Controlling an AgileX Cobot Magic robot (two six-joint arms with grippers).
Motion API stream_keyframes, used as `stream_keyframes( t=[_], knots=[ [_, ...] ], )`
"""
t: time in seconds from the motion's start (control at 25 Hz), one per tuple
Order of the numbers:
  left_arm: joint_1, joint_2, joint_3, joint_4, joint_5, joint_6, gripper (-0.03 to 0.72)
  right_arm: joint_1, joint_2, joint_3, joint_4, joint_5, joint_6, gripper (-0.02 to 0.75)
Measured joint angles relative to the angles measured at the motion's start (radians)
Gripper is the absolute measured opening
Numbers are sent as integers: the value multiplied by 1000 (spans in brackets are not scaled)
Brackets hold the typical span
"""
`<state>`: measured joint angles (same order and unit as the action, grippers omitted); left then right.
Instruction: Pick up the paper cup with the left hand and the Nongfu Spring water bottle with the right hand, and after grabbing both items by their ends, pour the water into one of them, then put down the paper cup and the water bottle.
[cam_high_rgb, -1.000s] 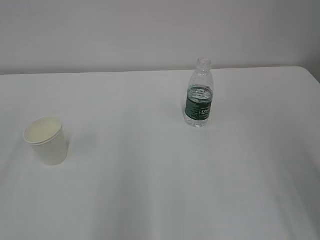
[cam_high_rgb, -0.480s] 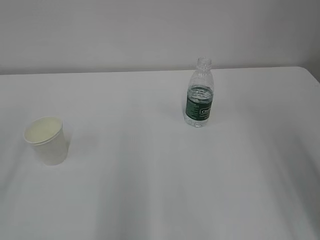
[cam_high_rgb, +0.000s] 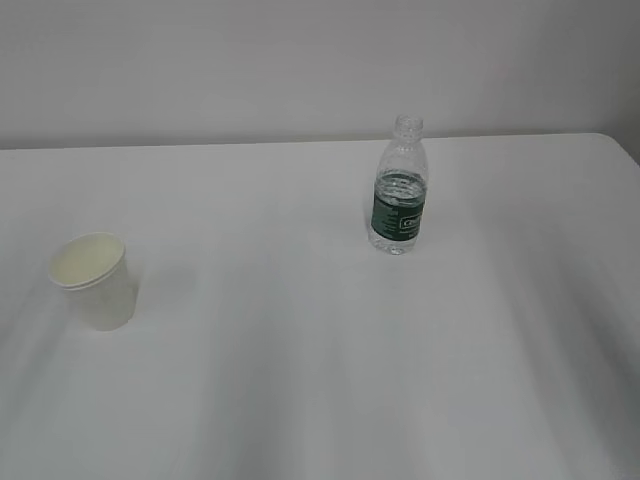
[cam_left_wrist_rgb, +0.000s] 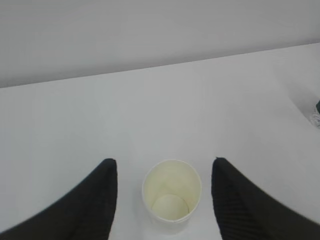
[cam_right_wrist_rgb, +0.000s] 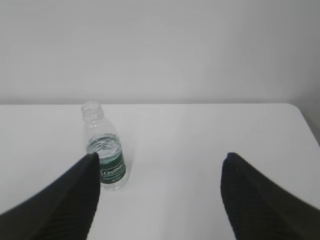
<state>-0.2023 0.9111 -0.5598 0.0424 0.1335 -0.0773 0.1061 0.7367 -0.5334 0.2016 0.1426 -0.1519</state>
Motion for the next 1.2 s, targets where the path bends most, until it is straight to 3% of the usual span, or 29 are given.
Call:
stream_keyframes(
  t=[0.24, 0.6, 0.84, 1.2],
  knots=[
    [0, 51, 0, -34, -69, 0, 429, 67, 125, 0, 1, -119, 0, 573],
    [0, 139, 9, -72, -299, 0, 409, 67, 275, 0, -4, -300, -1, 573],
    [0, 227, 152, -74, -581, 0, 395, 67, 345, 19, -86, -407, 7, 573],
    [0, 265, 358, -75, -955, 0, 391, 67, 444, 177, -256, -819, 225, 573]
  ],
)
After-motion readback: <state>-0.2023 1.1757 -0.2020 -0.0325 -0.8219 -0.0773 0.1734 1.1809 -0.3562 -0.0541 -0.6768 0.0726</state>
